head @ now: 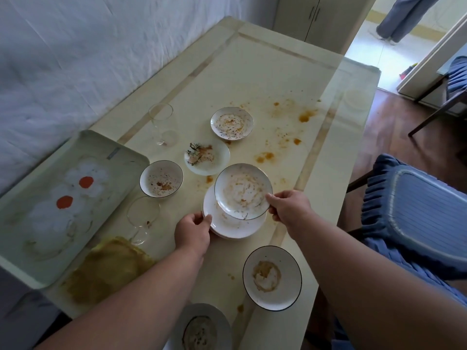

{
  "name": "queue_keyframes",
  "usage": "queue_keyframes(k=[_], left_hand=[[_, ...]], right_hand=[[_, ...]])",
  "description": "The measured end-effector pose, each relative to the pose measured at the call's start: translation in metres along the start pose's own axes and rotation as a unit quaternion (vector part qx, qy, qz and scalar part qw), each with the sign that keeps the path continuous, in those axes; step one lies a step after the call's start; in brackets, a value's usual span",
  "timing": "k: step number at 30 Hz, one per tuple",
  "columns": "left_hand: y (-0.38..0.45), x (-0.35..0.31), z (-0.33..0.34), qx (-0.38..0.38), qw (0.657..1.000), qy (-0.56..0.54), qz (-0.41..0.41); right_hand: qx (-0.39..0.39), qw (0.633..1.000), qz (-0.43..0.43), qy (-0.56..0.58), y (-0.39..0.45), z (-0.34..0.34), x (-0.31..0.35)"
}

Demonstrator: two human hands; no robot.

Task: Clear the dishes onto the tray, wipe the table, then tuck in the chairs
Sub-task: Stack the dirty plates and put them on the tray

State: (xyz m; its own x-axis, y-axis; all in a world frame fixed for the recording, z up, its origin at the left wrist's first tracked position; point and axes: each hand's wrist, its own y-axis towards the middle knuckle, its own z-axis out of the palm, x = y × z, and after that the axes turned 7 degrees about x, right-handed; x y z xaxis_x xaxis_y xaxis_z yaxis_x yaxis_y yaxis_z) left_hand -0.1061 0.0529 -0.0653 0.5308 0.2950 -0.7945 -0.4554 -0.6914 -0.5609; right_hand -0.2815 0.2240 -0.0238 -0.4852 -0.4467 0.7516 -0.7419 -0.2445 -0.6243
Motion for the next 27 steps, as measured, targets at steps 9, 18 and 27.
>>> queue_keyframes(k=[9,18,27], left_hand=[[-0.003,0.003,-0.006,-0.005,0.999,0.043,0.003],[-0.010,0.005,-0.008,0.029,0.999,-0.017,-0.007],[-0.040,0.002,-0.015,0.062,0.998,0.027,0.004]], right_hand=[[0.008,0.998,0.019,-0.056,-0.011,0.013,-0.013],[0.004,0.988,0.006,-0.153,-0.016,0.017,-0.018],[-0.021,0.953,-0.020,-0.303,-0.002,0.023,-0.002]])
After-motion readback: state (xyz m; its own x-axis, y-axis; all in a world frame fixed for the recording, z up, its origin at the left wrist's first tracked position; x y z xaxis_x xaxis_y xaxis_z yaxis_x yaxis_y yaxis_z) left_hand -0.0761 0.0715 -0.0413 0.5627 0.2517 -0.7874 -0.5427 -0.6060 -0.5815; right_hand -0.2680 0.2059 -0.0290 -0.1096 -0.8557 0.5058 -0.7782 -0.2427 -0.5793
